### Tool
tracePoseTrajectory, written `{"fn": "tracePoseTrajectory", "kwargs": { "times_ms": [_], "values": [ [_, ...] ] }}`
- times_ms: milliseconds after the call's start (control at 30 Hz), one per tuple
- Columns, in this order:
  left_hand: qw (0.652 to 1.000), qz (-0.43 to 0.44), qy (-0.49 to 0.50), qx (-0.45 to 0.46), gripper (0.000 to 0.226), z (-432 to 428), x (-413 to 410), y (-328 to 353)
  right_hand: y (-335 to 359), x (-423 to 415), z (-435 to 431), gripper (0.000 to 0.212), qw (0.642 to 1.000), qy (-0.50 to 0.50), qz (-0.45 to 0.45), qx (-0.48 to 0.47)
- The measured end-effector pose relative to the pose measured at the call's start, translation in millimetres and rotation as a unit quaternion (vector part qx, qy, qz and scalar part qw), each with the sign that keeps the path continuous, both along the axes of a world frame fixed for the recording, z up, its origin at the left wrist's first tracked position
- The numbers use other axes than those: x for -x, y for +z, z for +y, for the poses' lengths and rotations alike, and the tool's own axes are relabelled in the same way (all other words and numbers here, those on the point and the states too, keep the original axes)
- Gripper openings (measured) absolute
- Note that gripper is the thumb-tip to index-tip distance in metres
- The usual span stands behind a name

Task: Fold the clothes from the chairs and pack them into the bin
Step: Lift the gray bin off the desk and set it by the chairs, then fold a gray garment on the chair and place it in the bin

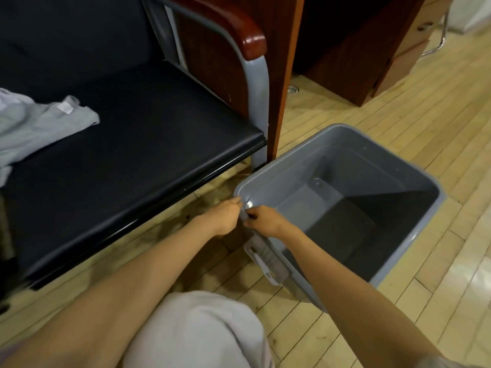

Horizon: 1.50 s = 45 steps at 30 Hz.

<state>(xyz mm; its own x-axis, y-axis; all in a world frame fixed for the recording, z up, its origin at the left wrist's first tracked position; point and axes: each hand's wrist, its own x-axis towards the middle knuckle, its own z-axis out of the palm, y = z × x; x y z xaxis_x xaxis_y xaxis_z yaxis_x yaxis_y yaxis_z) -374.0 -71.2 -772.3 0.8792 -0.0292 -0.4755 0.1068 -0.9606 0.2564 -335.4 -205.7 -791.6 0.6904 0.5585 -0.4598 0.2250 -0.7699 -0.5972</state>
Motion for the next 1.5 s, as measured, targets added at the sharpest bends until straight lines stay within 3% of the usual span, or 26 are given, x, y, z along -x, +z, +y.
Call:
{"fn": "tracePoseTrajectory", "kwargs": {
  "times_ms": [267,367,433,567,700,867,1033,1100,1233,1333,1400,1500],
  "values": [
    [0.998,0.036,0.053,-0.002,0.050,14,13,25,9,0,18,0.028,0.998,-0.033,0.031,-0.042],
    [0.998,-0.010,0.062,-0.028,0.038,17,30,61,41,-10,14,0.036,0.999,-0.002,-0.042,-0.020],
    [0.992,-0.072,0.070,-0.077,0.034,24,46,94,72,-15,22,0.026,0.992,0.052,-0.116,-0.014],
    [0.954,-0.185,0.116,-0.205,0.030,65,79,147,142,-15,67,0.023,0.959,0.154,-0.229,-0.058],
    [0.919,-0.185,0.186,-0.295,0.033,141,101,171,184,2,156,0.030,0.921,0.261,-0.269,-0.107],
    [0.895,-0.175,0.272,-0.308,0.035,275,103,155,180,12,305,0.034,0.882,0.344,-0.286,-0.144],
    [0.871,-0.184,0.348,-0.294,0.044,386,124,126,157,10,438,0.047,0.878,0.370,-0.264,-0.150],
    [0.862,-0.232,0.339,-0.298,0.043,403,140,118,144,14,471,0.053,0.887,0.375,-0.244,-0.116],
    [0.834,-0.375,0.266,-0.306,0.019,411,152,106,115,22,495,0.032,0.885,0.377,-0.263,-0.078],
    [0.821,-0.451,0.291,-0.196,0.007,402,150,108,111,18,487,0.017,0.891,0.328,-0.285,-0.131],
    [0.806,-0.470,0.312,-0.179,0.016,391,154,113,122,14,474,0.018,0.888,0.285,-0.322,-0.165],
    [0.821,-0.414,0.334,-0.205,0.053,369,165,120,159,21,441,0.022,0.870,0.239,-0.373,-0.216]
  ]
}}
